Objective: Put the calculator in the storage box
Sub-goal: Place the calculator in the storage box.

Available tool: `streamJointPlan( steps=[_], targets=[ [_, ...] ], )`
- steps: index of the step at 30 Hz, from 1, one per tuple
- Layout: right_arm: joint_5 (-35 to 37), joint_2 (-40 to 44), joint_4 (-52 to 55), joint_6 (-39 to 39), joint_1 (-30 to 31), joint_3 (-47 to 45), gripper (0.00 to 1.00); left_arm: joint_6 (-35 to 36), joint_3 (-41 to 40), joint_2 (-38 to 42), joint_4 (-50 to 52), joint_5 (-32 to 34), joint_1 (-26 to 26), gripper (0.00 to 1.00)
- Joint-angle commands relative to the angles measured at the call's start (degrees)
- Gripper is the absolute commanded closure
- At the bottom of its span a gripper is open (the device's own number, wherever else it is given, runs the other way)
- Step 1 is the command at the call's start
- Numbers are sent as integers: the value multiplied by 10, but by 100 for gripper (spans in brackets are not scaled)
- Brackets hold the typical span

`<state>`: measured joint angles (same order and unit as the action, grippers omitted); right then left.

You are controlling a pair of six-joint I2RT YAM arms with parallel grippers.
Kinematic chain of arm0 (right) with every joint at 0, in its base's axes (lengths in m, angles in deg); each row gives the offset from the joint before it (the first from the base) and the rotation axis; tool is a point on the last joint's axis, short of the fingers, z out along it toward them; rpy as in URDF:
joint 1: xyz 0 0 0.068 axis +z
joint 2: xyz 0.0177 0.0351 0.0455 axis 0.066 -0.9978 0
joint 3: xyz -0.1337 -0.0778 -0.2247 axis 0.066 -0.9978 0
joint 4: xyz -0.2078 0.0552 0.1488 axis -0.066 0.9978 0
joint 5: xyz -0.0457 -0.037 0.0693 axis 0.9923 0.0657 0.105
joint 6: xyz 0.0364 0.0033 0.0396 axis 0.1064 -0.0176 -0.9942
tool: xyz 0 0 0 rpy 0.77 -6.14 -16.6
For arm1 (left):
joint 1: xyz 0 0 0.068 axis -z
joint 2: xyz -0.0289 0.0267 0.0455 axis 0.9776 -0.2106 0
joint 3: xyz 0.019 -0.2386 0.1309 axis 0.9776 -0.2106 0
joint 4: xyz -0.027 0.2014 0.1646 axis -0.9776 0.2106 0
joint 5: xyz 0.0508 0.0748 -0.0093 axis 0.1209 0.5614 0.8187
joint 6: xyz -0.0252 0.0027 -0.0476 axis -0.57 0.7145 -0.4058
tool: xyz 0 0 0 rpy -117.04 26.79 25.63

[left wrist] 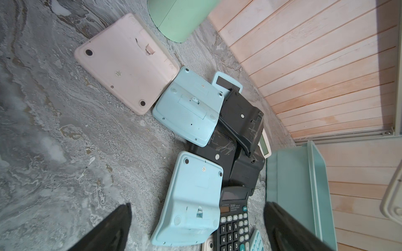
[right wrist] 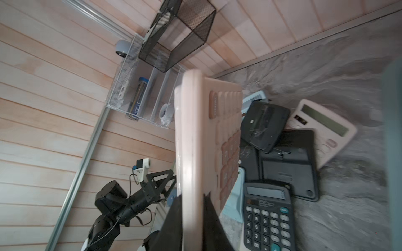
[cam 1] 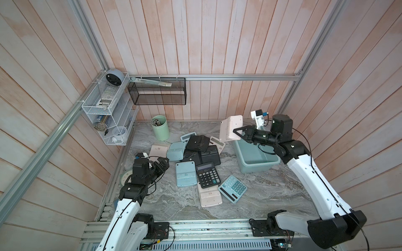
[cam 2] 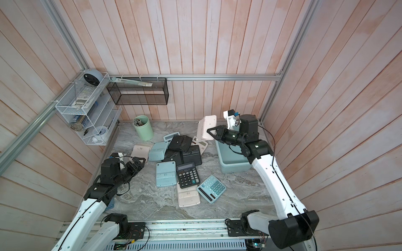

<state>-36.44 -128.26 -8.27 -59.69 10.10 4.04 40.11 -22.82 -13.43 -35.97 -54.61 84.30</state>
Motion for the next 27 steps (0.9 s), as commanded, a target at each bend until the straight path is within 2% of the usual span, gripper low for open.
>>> streamJointPlan(
  steps=[1, 6, 12, 27],
  targets=[
    [49, 9, 135, 101, -37, 28, 100, 0, -2, -2, -17, 17, 6, 0],
    [149, -18, 218, 173, -64, 61, 100, -5, -13, -6, -28, 19, 11, 0],
    [261, -98, 291, 228, -70, 134, 100, -3, -10, -12, -30, 23, 13, 0],
    [383, -343, 433, 286, -56, 290, 100, -1, -8, -37, -47, 26, 14, 0]
  ],
)
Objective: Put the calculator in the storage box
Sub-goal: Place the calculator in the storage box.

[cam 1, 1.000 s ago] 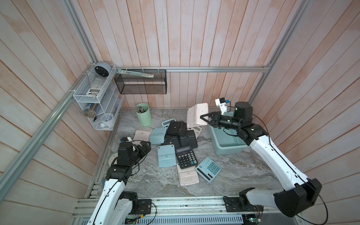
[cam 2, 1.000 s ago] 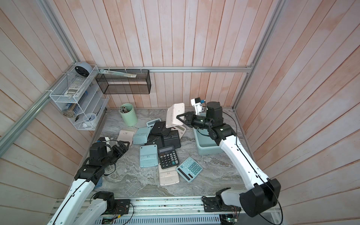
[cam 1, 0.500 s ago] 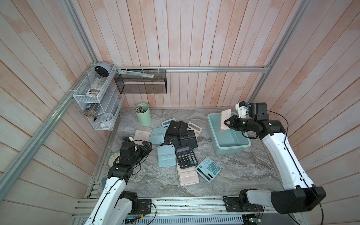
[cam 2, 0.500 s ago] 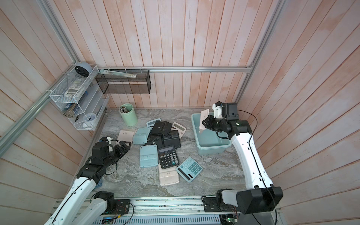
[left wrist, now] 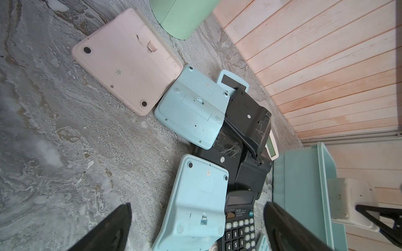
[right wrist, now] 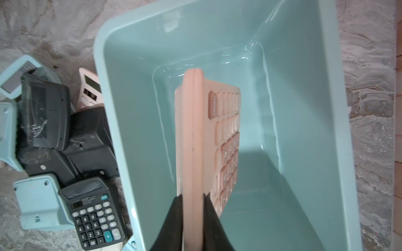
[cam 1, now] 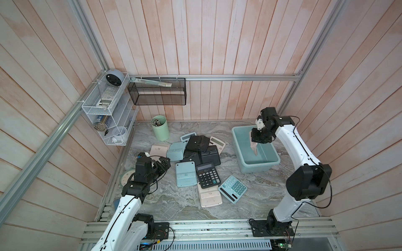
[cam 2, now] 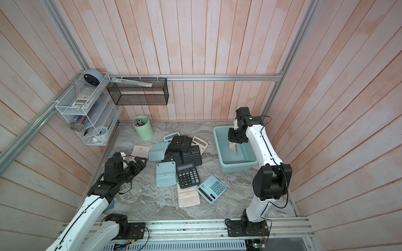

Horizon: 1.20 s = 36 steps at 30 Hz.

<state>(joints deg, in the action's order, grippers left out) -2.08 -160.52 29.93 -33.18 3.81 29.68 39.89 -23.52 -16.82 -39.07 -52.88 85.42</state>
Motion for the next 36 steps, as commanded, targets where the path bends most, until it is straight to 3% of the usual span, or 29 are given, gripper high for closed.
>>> streamJointPlan(
  steps=[1, 7, 15, 26, 36],
  targets=[
    [44, -36, 67, 30, 8, 48, 100, 0, -1, -5, -18, 8, 3, 0],
    [82, -138, 148, 56, 22, 129, 100, 0, -3, -11, -24, 11, 3, 0],
    [114, -194, 127, 62, 52, 136, 100, 2, -3, -12, -21, 16, 3, 0],
    [83, -196, 79, 54, 54, 119, 88, -1, -6, -23, -33, 8, 3, 0],
    [58, -173, -18, 21, 54, 52, 87, -1, -10, -19, -30, 6, 3, 0]
  ],
)
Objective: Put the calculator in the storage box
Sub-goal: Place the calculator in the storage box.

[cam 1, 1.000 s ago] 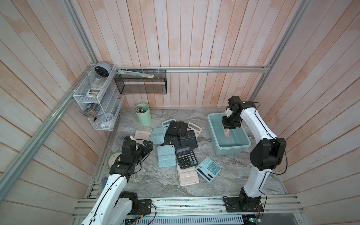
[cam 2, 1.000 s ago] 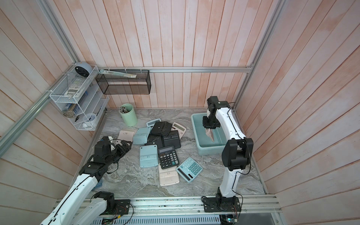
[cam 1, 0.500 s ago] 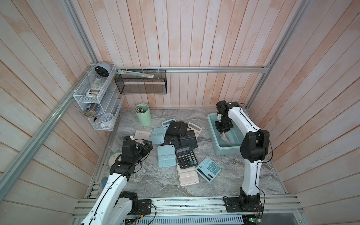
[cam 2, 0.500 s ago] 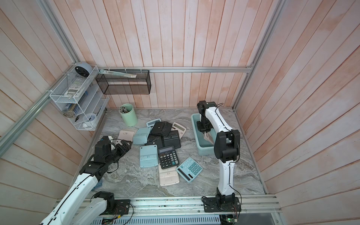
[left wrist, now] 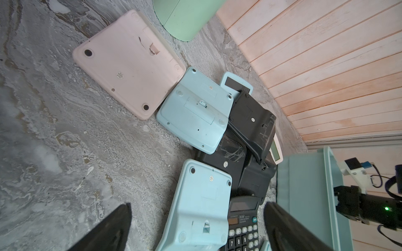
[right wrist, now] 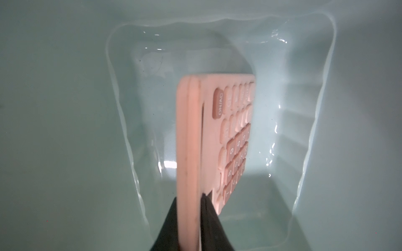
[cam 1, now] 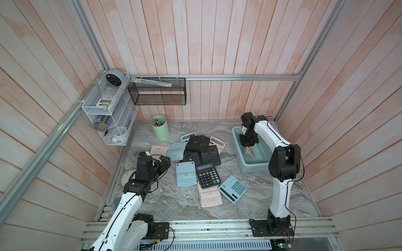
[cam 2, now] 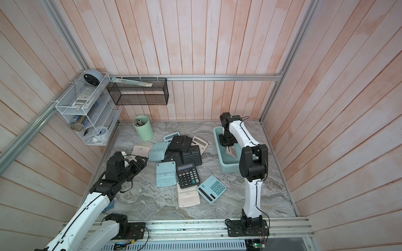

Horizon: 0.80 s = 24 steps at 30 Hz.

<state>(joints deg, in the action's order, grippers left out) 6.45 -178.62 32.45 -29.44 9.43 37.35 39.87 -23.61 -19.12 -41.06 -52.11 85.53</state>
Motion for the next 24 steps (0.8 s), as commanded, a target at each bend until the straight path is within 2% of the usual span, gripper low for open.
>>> streamJointPlan(
  steps=[1, 4, 9, 15, 24],
  targets=[
    [-29, 11, -51, -16, -2, -30, 86, 0, -9, 5, -10, -1, 2, 0],
    [-27, 16, -61, -16, -2, -39, 84, 0, -8, 5, -7, -2, 2, 0],
    [-20, 20, -53, -12, -2, -37, 68, -1, -11, -6, -18, -14, 3, 0],
    [-36, 44, -33, -21, -6, -30, 57, -7, -22, -27, -41, -40, 1, 0],
    [-94, 120, -27, -30, 5, -52, 50, -17, -46, -22, -42, -55, -4, 0]
  ],
)
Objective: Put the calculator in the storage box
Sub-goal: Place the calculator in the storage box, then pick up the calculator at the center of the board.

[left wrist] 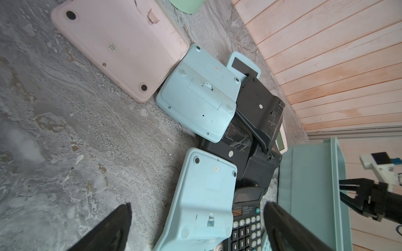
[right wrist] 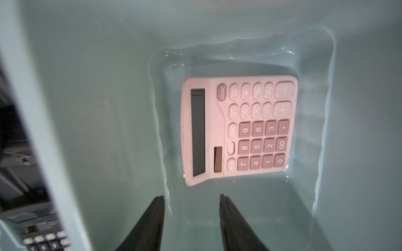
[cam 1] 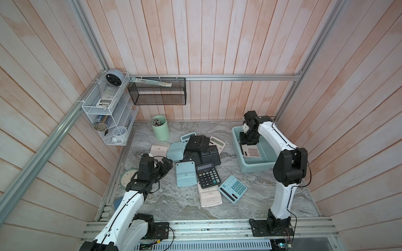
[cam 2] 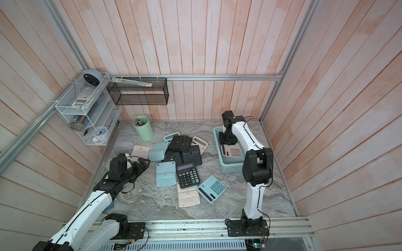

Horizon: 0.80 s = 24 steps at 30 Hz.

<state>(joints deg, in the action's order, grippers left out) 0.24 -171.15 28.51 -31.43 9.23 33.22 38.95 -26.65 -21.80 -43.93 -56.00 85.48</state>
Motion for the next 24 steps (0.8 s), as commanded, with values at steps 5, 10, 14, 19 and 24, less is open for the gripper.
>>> streamJointPlan(
  steps=[5, 10, 14, 19, 24],
  targets=[
    [-78, 112, -2, -16, 36, -38, 47, -18, -28, -1, -27, -33, -6, 0],
    [-138, 160, -39, -29, 99, -73, 45, -35, -34, -17, -53, -67, -6, 0],
    [-173, 179, -76, -52, 162, -108, 44, -43, -48, -25, -71, -88, -6, 0],
    [-222, 177, -142, -82, 230, -153, 44, -47, -73, -17, -82, -102, -6, 0],
    [-259, 142, -211, -118, 274, -190, 44, -51, -97, -6, -89, -121, -6, 0]
  ],
)
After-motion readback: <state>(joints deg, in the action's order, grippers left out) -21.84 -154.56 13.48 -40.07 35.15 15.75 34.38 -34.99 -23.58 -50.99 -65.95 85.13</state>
